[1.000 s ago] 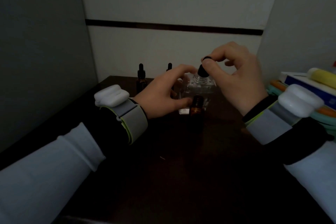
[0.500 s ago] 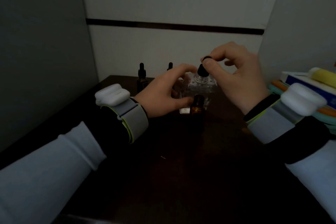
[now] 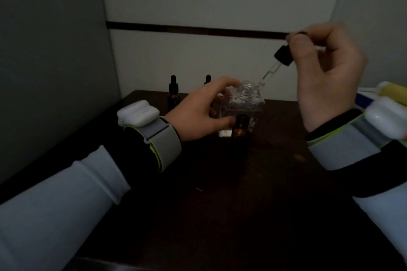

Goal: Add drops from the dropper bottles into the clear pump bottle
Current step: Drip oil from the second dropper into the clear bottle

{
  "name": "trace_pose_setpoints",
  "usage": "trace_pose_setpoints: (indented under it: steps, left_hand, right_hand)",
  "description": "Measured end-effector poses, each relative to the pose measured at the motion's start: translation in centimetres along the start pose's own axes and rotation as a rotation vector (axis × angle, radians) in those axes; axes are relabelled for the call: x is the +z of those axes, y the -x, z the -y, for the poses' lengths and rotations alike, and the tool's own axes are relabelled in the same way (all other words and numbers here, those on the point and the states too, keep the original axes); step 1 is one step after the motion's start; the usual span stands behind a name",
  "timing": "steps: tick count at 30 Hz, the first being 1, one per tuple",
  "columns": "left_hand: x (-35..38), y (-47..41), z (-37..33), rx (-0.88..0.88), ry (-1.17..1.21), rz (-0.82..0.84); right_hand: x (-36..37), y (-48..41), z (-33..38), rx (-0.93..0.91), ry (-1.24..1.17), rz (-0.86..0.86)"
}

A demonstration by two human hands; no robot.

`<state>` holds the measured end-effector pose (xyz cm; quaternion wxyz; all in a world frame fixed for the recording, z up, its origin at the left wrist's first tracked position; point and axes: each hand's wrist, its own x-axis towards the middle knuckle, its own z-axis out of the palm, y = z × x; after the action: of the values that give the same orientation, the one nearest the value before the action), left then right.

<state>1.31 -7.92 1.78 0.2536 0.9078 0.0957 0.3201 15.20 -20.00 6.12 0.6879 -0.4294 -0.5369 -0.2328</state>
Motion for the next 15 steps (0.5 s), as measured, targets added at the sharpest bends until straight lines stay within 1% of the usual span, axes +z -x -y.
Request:
trace_pose_setpoints:
  steps: [3,7,12,15]
  left_hand:
    - [0.0,0.0,0.0,-0.009,0.001,0.002]
    - [0.0,0.0,-0.1,-0.008,0.011,0.003]
    - [-0.1,0.0,0.0,-0.015,0.017,0.012]
    - [-0.1,0.0,-0.1,-0.016,0.010,0.015]
  right_hand:
    - [0.3,0.4,-0.3,0.022,0.011,0.089]
    - [0.7,1.1,-0.8,-0.035,0.084,0.207]
    - [0.9,1.4,-1.3,-0.067,0.114,0.279]
    - [0.9,1.3,-1.3,-0.066,0.116,0.295]
